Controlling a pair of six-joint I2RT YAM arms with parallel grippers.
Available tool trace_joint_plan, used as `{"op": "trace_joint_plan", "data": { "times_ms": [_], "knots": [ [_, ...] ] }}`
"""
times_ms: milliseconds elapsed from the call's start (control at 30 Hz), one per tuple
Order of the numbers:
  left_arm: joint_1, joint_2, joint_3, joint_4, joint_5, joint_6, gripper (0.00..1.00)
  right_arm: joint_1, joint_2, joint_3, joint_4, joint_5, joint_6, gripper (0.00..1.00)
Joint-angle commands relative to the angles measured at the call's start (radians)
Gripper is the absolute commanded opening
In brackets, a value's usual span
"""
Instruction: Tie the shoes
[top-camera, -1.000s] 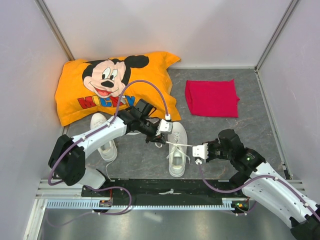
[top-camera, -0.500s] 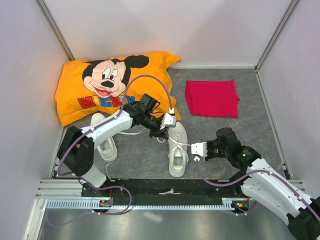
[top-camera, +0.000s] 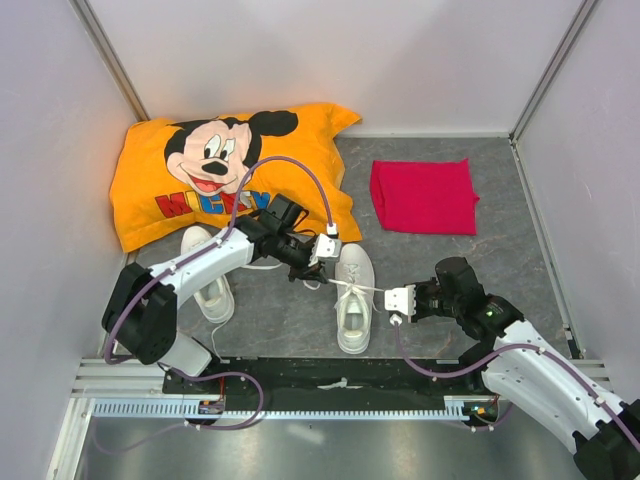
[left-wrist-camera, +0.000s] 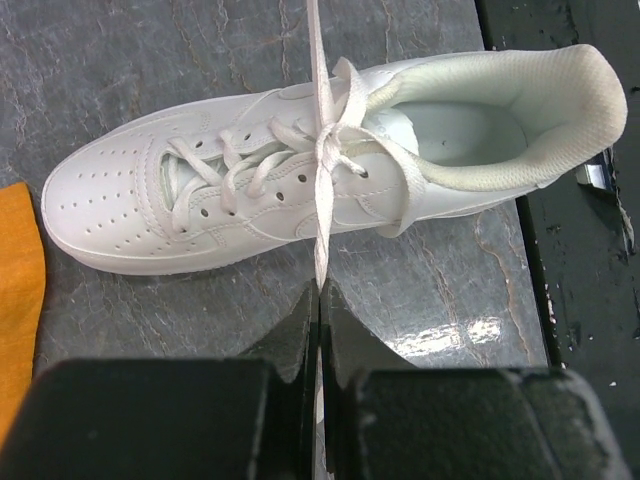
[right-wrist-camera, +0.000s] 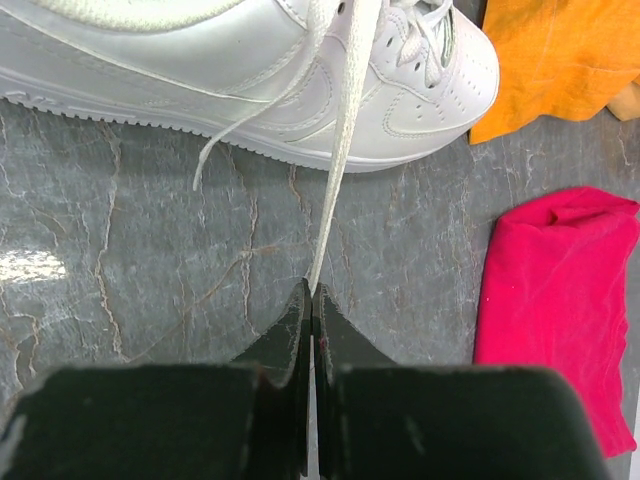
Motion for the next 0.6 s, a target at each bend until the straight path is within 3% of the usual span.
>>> {"op": "trace_joint_plan", "data": {
  "times_ms": [0,567],
  "knots": [
    [0.031,-0.034,-0.021,-0.047,-0.033,0.076,0.02,-0.023,0.001,-0.023,-0.064,0.046,-0.028,0.00],
    [0.031,-0.026,-0.058,-0.008,-0.037,0.100,0.02,-0.037,-0.021,-0.063,-0.106,0.042,-0.090,0.00]
  ]
}}
